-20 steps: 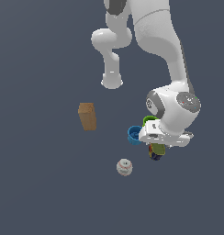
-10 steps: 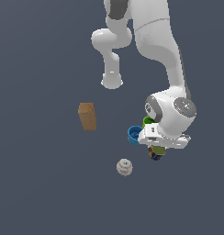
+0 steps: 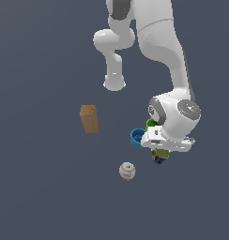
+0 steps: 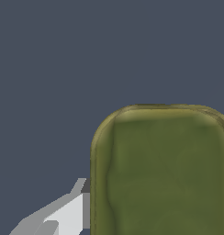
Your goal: Pick up a designated object from a clutter of objects.
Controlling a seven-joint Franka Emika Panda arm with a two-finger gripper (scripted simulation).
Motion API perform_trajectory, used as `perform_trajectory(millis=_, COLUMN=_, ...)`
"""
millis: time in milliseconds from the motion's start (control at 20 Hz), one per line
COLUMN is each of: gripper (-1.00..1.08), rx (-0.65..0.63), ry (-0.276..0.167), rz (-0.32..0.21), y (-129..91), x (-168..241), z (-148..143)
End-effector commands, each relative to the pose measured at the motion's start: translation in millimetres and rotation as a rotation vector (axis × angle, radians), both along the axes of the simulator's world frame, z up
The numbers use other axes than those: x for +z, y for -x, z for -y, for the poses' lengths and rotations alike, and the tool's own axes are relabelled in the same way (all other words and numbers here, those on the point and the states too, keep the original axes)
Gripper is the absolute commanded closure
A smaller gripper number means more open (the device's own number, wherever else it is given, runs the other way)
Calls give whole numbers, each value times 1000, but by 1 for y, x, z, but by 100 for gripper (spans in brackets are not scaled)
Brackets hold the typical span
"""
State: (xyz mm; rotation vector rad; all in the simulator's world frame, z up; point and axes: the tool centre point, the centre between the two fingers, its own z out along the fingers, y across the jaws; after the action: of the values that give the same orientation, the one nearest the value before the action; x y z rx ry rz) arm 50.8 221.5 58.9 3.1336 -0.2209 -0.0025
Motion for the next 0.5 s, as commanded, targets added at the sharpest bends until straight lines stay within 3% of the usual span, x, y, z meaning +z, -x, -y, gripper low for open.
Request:
perform_trajectory(millis=0, gripper=108, rx=0, ry=0, rz=1, y=-1, x=2, z=2)
perform_trajectory(millis=450, gripper=108, rx=0, ry=0, rz=1, y=-8, x=40, z=37)
